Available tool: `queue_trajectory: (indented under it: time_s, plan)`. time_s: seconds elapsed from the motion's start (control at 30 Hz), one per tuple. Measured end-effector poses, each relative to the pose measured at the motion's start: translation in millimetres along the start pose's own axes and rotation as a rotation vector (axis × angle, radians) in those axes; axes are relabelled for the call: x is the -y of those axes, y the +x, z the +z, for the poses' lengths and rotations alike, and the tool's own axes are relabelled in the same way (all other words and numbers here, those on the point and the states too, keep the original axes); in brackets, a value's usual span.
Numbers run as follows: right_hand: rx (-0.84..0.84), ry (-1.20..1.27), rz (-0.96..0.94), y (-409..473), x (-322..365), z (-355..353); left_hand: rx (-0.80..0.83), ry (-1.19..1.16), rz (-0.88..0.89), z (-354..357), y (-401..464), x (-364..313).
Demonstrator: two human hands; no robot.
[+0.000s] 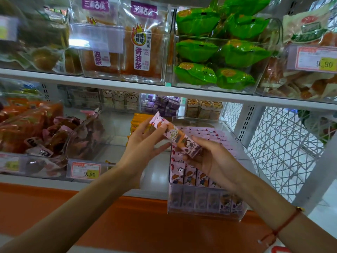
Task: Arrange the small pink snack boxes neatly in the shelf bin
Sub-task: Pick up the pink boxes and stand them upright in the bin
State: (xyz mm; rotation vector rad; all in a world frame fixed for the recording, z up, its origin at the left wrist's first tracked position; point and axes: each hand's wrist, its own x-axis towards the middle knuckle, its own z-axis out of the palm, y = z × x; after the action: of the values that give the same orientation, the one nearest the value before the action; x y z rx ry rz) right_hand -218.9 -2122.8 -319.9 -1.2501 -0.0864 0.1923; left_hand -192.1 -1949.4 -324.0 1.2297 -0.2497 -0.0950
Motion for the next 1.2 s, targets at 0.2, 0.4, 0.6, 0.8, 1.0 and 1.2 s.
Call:
queue_trajectory:
  time_s: [0.2,0.4,0.6,0.8,1.0,1.2]
  plan:
    - [-0.111,-0.127,-0.111,3,-2,-1,-0.087,0.047,0.075,5,-1,2]
    - [-0.212,-0.046,-0.181,12,-3,-11,-0.082,0.173,0.217,9,-5,9]
    - [-0.385,-0.563,-0.28,39,2,-29,-0.206,0.211,0.468,-2,11,5]
    - [-0.285,-1.35,-0.362,95,-2,-49,-0.182,0.365,0.572,-9,42,7]
    - [-0.144,-1.732,-0.152,145,-7,-48,-0.18,0.42,0.582,-13,68,14]
    - [-0.015,-1.774,-0.024,145,-7,-54,-0.11,0.453,0.58,-17,89,11]
